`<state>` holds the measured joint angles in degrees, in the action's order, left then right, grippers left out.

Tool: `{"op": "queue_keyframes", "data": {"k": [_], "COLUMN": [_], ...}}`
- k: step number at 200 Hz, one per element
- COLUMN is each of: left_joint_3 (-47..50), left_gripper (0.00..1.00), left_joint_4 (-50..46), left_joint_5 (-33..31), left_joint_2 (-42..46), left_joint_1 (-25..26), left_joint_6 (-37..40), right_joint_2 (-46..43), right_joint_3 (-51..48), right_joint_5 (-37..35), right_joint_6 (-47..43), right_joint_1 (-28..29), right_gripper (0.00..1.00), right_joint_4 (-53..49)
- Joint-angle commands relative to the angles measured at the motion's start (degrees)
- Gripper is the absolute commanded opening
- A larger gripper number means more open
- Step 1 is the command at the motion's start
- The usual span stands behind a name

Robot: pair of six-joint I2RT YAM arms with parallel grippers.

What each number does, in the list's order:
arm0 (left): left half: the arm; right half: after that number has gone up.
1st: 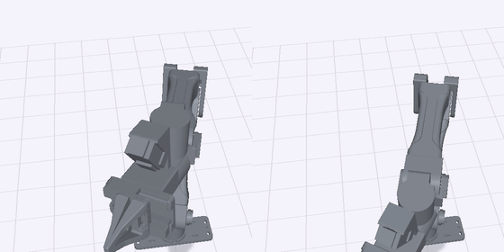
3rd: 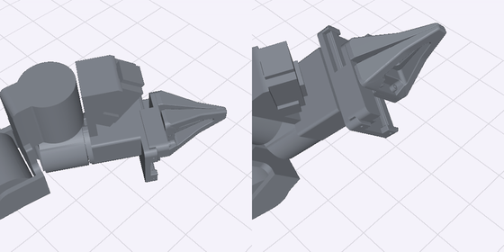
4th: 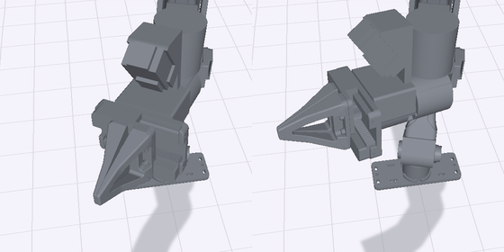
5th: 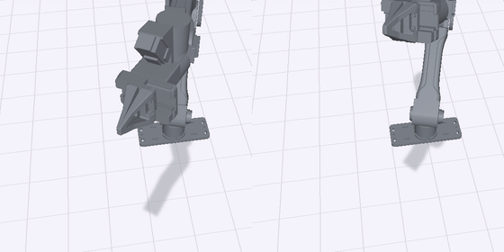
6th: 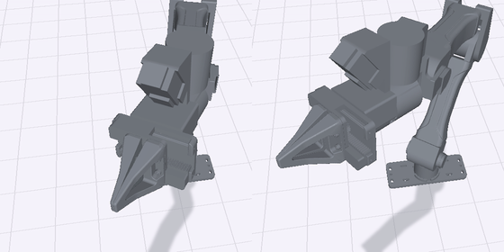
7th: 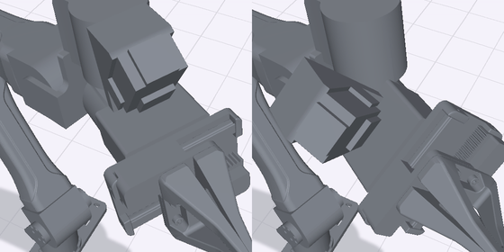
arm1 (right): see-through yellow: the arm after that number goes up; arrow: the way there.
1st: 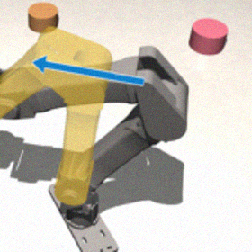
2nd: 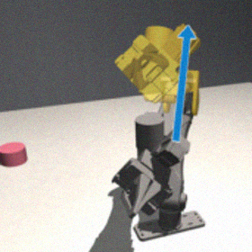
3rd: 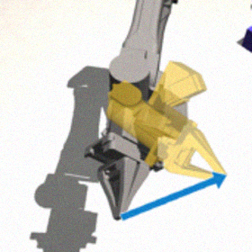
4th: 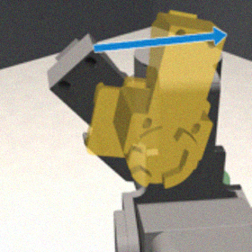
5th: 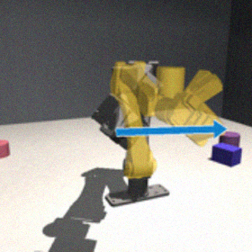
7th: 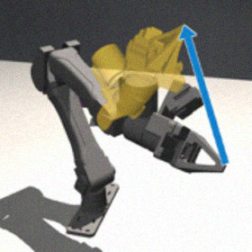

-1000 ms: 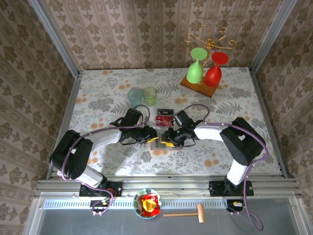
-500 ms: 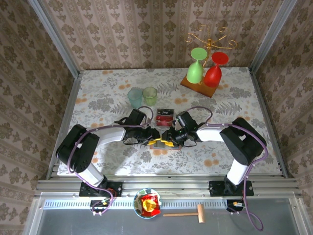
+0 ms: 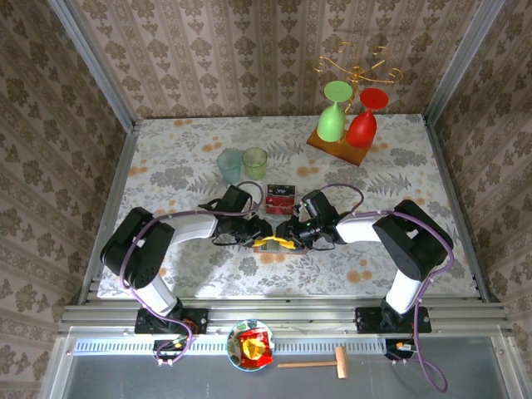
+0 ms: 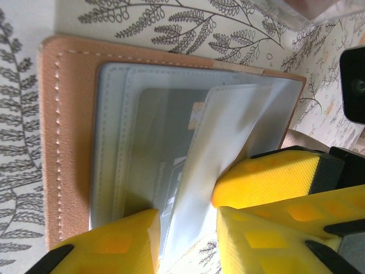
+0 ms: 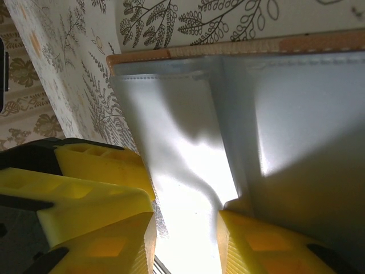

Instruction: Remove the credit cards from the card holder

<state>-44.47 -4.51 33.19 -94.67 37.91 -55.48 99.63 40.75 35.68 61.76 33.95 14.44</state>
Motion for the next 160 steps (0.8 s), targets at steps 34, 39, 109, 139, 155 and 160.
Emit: {"op": "queue_keyframes", "data": {"k": [34,39,109,139,155,160], "left_joint_3": [-1.1,-1.1,-6.7,-9.2,-11.0,-11.6], "left_gripper": [0.24,0.25,0.33,0.42,0.43,0.44], "left_joint_4": [3.3,3.4,1.4,1.9,1.6,1.4], "left_joint_5": [1.2,1.3,2.4,3.3,4.1,5.0], "left_joint_2": [-0.5,-0.5,-0.5,-1.7,-3.1,-3.6], "left_joint_1": [0.9,0.9,2.3,2.8,3.2,3.5], "left_joint_6": [-2.1,-2.1,0.3,0.5,0.7,1.0], "right_joint_2": [-0.7,-1.3,-13.4,-18.5,-20.9,-21.9], "right_joint_3": [-0.9,-0.8,5.2,6.7,7.9,8.0], "right_joint_5": [1.0,0.6,-10.8,-16.4,-19.8,-20.6], "right_joint_6": [0.0,-0.4,-11.2,-14.3,-15.9,-16.2], "right_joint_1": [-0.1,-0.1,-0.9,-2.0,-2.5,-2.7], "right_gripper": [0.36,0.37,0.39,0.39,0.39,0.39], "right_joint_4": [-0.3,-1.2,-26.6,-34.4,-38.6,-39.6]}}
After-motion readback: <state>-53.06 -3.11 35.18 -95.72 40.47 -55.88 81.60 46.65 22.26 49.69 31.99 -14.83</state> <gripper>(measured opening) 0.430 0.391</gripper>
